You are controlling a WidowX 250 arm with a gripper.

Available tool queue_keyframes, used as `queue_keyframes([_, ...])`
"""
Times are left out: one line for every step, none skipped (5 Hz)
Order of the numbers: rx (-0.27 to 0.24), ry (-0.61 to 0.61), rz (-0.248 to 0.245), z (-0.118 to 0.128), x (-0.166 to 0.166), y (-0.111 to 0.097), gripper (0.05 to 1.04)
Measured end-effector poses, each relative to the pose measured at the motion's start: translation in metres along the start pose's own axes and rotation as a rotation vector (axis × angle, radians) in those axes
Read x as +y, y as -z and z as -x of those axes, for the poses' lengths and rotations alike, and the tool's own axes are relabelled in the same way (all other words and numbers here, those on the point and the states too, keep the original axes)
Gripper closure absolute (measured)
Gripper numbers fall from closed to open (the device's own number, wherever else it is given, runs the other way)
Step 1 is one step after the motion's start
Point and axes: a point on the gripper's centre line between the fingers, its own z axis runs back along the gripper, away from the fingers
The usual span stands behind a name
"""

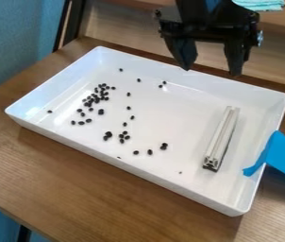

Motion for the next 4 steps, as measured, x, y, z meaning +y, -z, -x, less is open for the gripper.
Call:
queue_keyframes([0.033,-0.007,-0.008,0.005,0.002,0.01,0.083])
queue_keyframes([0.053,-0.05,-0.063,0.012,0.012,0.03,0.083])
queue_keyframes([0.055,-0.058,-0.084,0.021,0.007,0.049,0.083])
queue_keyframes([0.064,-0.073,-0.095,0.031,0.01,0.061,0.083])
